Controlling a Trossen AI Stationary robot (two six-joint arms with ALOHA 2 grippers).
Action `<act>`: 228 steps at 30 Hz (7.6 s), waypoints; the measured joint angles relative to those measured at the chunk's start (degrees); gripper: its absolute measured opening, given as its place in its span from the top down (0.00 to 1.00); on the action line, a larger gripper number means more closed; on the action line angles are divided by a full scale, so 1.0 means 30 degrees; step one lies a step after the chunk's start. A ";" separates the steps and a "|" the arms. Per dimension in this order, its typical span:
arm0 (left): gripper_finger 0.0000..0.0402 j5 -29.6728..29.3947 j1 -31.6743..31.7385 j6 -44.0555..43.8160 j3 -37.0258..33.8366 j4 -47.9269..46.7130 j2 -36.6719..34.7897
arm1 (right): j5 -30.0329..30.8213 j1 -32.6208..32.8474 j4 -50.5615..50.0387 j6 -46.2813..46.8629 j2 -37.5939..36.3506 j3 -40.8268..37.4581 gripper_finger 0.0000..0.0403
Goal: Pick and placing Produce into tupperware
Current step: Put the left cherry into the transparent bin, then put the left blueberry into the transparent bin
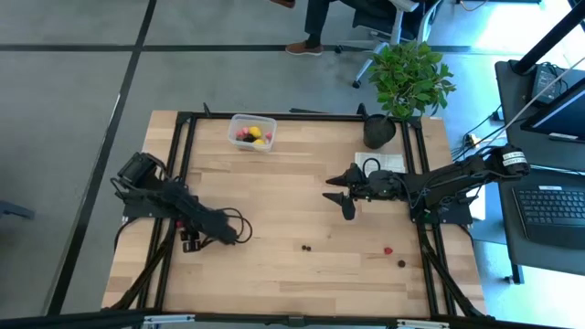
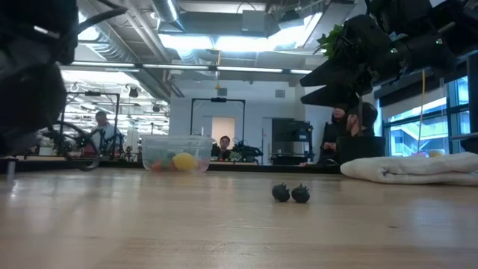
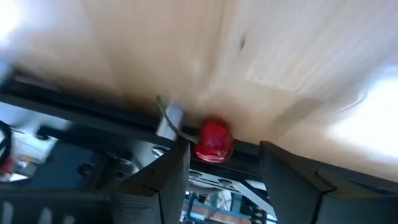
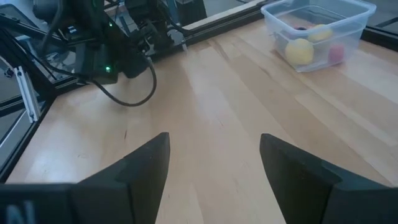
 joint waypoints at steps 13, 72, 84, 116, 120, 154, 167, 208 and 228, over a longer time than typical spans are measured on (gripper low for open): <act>0.57 0.0307 -0.0490 -0.0359 -0.1336 0.1447 -0.0053 | 0.0000 0.0000 0.0984 0.0018 0.0000 0.0007 0.38; 0.88 0.1113 0.6553 0.8003 0.5001 0.7310 0.0007 | -0.0787 0.0007 0.0970 -0.0059 0.0000 0.0029 0.38; 0.89 -0.1889 1.0193 1.1272 0.7246 0.9110 0.0000 | -0.1246 0.0066 0.0954 -0.0057 0.0000 0.0029 0.38; 0.84 -0.6709 2.1126 1.3445 1.0295 0.9985 -0.0539 | -0.1209 0.0000 0.0807 -0.0124 0.0002 0.0029 0.38; 0.79 -0.6710 2.1119 1.3474 1.0295 1.0553 0.0120 | -0.1202 0.0000 0.0812 -0.0117 0.0000 0.0029 0.38; 0.78 0.0281 1.5471 1.4629 0.5510 2.0443 -1.0386 | -0.1719 0.1222 0.0478 -0.2090 0.0006 0.0029 0.38; 0.84 -0.2636 0.7985 1.3613 -0.3953 3.3315 -1.0864 | -0.0622 0.4138 -0.0788 -0.3554 0.0007 0.1068 0.38; 0.49 -0.3343 0.4238 1.2925 -0.1236 4.1597 0.2607 | 0.0015 0.4401 -0.1985 -0.3069 0.0007 0.1887 0.38; 0.63 -0.3846 0.4194 1.2084 0.0839 4.3850 0.7514 | 0.0015 0.4393 -0.2040 -0.3045 0.0007 0.1887 0.38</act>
